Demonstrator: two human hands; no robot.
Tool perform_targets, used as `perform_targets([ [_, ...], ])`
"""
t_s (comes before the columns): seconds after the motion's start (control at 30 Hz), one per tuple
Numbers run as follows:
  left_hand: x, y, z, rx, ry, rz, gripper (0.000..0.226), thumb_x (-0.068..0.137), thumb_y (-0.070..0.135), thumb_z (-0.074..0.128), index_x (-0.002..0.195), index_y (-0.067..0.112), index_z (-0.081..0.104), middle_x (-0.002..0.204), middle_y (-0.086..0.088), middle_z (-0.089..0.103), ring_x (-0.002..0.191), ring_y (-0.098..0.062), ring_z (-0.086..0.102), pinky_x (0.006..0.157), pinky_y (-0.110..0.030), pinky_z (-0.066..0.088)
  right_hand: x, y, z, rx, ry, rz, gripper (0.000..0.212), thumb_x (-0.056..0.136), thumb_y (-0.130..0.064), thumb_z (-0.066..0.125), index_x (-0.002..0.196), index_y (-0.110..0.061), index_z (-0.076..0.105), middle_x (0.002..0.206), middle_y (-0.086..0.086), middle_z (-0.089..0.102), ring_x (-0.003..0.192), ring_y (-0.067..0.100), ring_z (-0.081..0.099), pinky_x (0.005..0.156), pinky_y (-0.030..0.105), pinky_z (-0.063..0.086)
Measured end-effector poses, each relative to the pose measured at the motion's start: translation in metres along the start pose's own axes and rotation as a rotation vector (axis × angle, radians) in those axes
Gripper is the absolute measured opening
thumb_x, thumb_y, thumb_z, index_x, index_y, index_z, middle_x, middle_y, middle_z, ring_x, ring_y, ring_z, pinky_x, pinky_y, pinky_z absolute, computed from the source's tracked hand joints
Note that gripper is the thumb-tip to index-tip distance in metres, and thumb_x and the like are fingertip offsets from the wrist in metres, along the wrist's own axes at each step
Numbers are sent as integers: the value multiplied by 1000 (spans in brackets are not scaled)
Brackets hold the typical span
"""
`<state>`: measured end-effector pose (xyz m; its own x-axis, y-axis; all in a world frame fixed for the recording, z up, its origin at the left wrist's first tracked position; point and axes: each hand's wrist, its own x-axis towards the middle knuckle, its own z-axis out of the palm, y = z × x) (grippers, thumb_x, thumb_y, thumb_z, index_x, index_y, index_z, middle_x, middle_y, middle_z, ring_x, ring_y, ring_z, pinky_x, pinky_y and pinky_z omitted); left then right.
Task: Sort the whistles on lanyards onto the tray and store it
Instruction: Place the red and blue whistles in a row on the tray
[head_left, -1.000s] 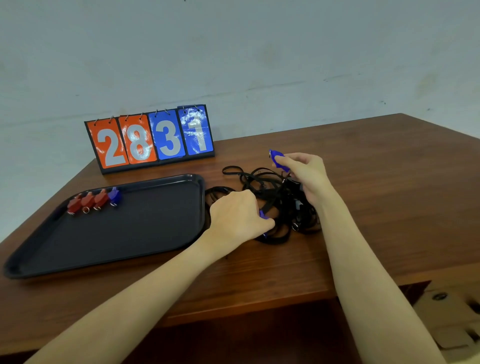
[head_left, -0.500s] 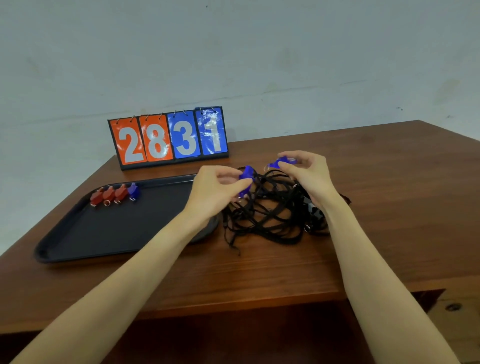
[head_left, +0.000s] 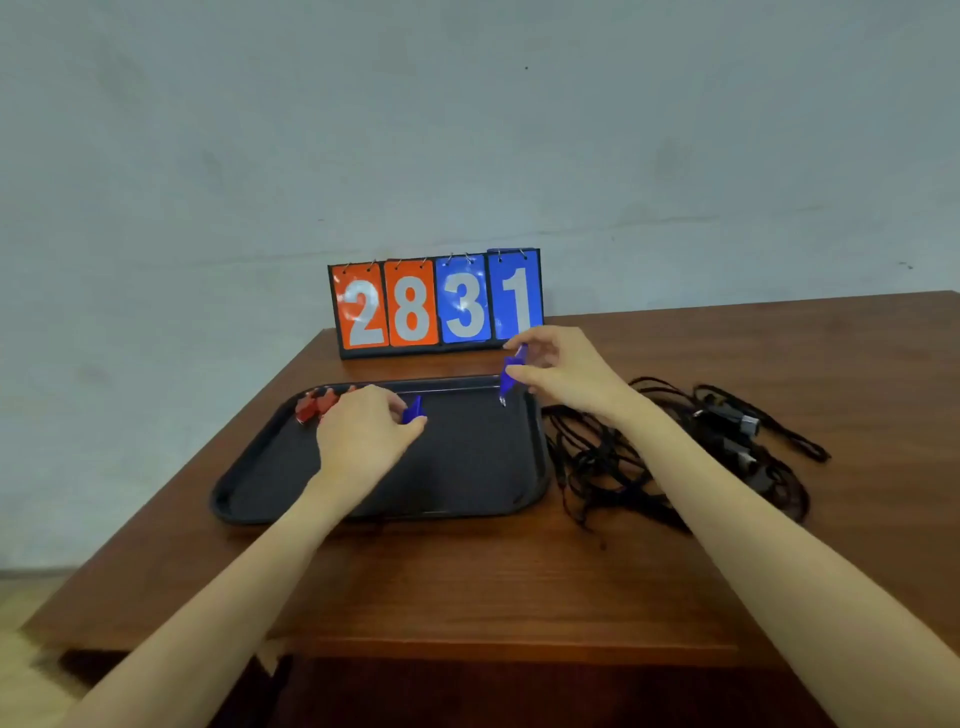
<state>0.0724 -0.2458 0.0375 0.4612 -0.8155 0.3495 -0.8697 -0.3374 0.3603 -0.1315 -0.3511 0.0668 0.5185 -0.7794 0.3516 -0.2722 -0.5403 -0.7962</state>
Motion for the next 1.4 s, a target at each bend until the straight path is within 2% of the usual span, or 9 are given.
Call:
perform_targets([
  [0.07, 13, -8, 1, 50, -4, -4, 30, 82, 43, 70, 100, 19, 72, 88, 3, 70, 79, -9, 61, 66, -25, 51, 14, -4, 18, -2, 32, 54, 37, 89, -11, 61, 126, -9, 56, 108, 1, 56, 100, 19, 60, 80, 28, 54],
  [0.17, 35, -17, 6, 45, -7, -4, 33, 79, 44, 72, 97, 17, 74, 93, 2, 70, 89, -14, 63, 75, -30, 55, 30, -4, 41, -47, 49, 119, 44, 92, -9, 58, 134, -11, 44, 117, 0, 48, 106, 13, 49, 66, 11, 42],
  [0.3, 58, -22, 11, 78, -26, 59, 35, 78, 48, 72, 93, 17, 73, 96, 1, 68, 96, -14, 59, 83, -30, 52, 47, -4, 61, -46, 17, 165, 50, 90, -7, 60, 135, -13, 37, 128, 10, 50, 111, 19, 54, 68, 15, 47],
  [0.4, 68, -24, 16, 133, -41, 66, 37, 80, 48, 69, 99, 16, 71, 107, -2, 64, 105, -17, 54, 88, -31, 50, 61, -7, 68, -59, 9, 192, 52, 91, -7, 60, 136, -13, 36, 129, 11, 50, 109, 18, 53, 60, 14, 45],
  [0.7, 72, -36, 25, 187, -75, 109, 42, 82, 51, 66, 103, 15, 68, 116, -4, 58, 109, -17, 50, 92, -30, 45, 84, -9, 79, -154, 34, 171, 47, 90, -9, 62, 132, -8, 43, 136, 7, 47, 120, 18, 49, 61, 11, 41],
  [0.8, 71, -42, 18, 195, -99, 132, 51, 83, 57, 60, 114, 17, 64, 121, -4, 56, 112, -18, 49, 96, -31, 43, 85, -6, 84, -149, 12, 200, 49, 89, -10, 63, 133, -11, 39, 131, 11, 52, 118, 20, 53, 57, 10, 38],
  [1.03, 65, -62, -18, 210, -58, 395, 33, 97, 23, 50, 129, 26, 58, 133, 7, 53, 123, -12, 42, 106, -29, 35, 94, -11, 92, -144, -22, 221, 48, 88, -14, 65, 129, -12, 40, 124, 13, 60, 116, 22, 57, 57, 11, 39],
  [1.23, 58, -64, -7, 293, -249, 547, 41, 97, 23, 43, 137, 31, 49, 138, 12, 50, 124, -8, 35, 104, -27, 25, 94, -11, 98, -99, -4, 230, 46, 88, -13, 66, 127, -13, 42, 121, 13, 60, 114, 22, 58, 58, 11, 42],
  [1.4, 58, -70, -2, 336, -318, 589, 47, 96, 25, 43, 143, 31, 41, 146, 12, 42, 127, -8, 31, 104, -27, 23, 94, -7, 103, -126, -14, 214, 41, 87, -13, 67, 123, -11, 47, 119, 12, 60, 114, 21, 57, 62, 12, 42],
])
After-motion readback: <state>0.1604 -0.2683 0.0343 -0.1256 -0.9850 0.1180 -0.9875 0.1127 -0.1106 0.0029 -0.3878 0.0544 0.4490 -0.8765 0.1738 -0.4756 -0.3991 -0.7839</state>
